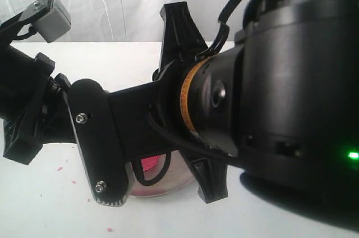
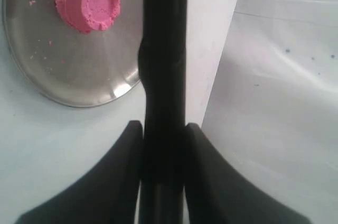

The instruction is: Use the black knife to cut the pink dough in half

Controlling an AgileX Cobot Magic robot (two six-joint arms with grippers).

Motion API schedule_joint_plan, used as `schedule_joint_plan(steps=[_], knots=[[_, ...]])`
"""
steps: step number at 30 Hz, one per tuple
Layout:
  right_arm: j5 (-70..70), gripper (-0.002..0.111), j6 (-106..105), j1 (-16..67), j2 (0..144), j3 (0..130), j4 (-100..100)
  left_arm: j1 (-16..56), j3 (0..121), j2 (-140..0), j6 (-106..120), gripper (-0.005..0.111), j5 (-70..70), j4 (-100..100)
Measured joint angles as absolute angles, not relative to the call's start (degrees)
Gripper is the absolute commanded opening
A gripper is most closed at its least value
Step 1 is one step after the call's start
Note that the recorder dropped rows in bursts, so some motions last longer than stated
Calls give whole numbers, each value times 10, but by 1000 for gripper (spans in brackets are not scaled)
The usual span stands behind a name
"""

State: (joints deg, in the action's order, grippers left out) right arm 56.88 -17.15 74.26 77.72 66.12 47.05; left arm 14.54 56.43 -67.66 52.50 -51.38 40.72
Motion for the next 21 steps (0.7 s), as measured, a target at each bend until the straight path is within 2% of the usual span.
schedule_joint_plan(steps=[16, 19, 21], knots=[[581, 0, -175, 743, 777, 661, 455, 145, 564, -677, 525, 31, -515, 406], [581, 0, -175, 743, 777, 661, 455, 145, 564, -677, 525, 21, -515, 406], [582, 0, -175, 743, 777, 661, 455, 145, 564, -677, 525, 9, -516, 406]])
